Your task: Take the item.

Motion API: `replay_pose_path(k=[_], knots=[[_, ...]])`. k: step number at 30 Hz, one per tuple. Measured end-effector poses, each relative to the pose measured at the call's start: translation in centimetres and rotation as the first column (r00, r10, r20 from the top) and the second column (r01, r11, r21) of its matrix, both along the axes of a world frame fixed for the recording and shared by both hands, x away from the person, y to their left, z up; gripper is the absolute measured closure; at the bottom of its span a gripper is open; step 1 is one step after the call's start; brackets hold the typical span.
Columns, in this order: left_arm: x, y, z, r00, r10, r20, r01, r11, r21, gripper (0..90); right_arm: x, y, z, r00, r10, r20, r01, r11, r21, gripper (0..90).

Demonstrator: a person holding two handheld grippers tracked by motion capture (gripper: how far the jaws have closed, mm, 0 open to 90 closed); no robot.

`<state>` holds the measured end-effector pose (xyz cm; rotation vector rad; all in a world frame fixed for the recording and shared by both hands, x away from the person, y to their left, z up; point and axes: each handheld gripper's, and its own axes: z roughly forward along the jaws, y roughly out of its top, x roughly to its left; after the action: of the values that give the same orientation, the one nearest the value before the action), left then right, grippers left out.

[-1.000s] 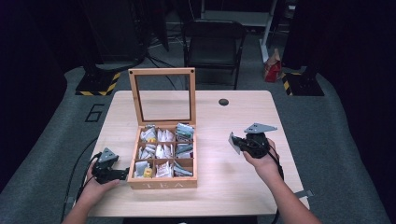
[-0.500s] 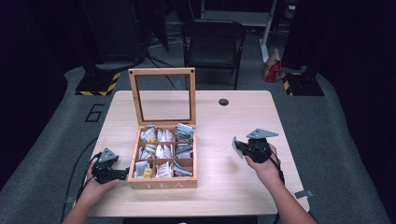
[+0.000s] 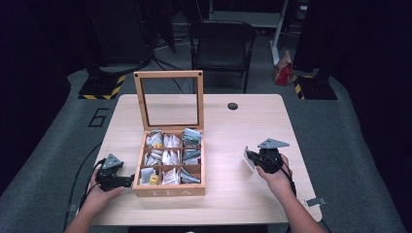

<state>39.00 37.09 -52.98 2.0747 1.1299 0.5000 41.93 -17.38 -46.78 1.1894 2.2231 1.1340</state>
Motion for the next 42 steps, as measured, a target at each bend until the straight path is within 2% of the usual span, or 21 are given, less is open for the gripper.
replay_pose_path(k=[7, 17, 27, 34, 42], knots=[[0.0, 0.0, 0.0, 1.0, -0.001, 0.0, 0.001, 1.0, 0.001, 14.1, -0.1, 0.0, -0.7, 0.9999, -0.007, -0.012, 0.007, 1.0, -0.007, 88.9], [0.0, 0.0, 0.0, 1.0, -0.001, 0.0, 0.001, 1.0, 0.001, 14.1, -0.3, 0.4, -1.4, 0.9996, 0.02, -0.019, -0.021, 0.9996, -0.019, 88.7], [0.0, 0.0, 0.0, 1.0, -0.001, 0.0, 0.001, 1.0, 0.001, 14.1, -0.5, 0.7, -1.8, 0.9985, 0.037, -0.041, -0.037, 0.9993, -0.001, 87.5], [0.0, 0.0, 0.0, 1.0, -0.001, 0.0, 0.001, 1.0, 0.001, 14.1, -0.6, 1.0, -1.9, 0.9975, 0.047, -0.054, -0.047, 0.9989, 0.004, 84.7], [0.0, 0.0, 0.0, 1.0, -0.002, 0.0, 0.002, 1.0, 0.002, 14.1, -0.6, 1.3, -2.1, 0.9961, 0.06, -0.064, -0.06, 0.9981, 0.013, 75.1]])
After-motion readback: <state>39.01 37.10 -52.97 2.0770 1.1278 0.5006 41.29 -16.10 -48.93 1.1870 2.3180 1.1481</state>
